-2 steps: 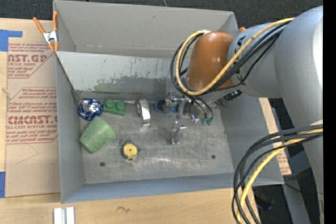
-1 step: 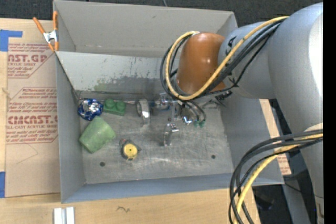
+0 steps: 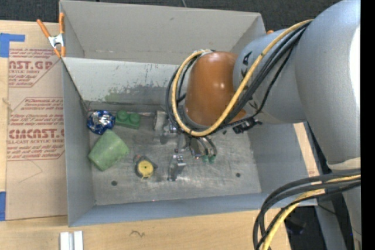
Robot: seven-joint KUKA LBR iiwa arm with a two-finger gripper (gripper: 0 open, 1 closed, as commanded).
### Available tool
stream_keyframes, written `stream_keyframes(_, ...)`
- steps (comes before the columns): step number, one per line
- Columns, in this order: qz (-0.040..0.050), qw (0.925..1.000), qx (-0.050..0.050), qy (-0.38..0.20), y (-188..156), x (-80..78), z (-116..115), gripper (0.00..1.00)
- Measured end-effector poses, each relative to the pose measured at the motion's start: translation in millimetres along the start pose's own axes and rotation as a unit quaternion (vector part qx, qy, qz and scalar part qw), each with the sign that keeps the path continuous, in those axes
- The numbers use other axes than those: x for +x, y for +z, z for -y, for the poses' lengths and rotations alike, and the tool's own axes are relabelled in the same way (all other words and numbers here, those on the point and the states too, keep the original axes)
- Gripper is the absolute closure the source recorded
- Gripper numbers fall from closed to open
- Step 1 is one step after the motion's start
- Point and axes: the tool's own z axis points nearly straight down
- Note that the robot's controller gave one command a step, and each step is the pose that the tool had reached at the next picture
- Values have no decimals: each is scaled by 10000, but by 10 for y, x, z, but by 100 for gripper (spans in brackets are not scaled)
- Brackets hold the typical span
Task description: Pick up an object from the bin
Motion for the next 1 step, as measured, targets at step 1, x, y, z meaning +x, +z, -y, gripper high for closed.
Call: stream_keyframes(1, 25, 9812, 17, -1929, 406, 173, -559, 0)
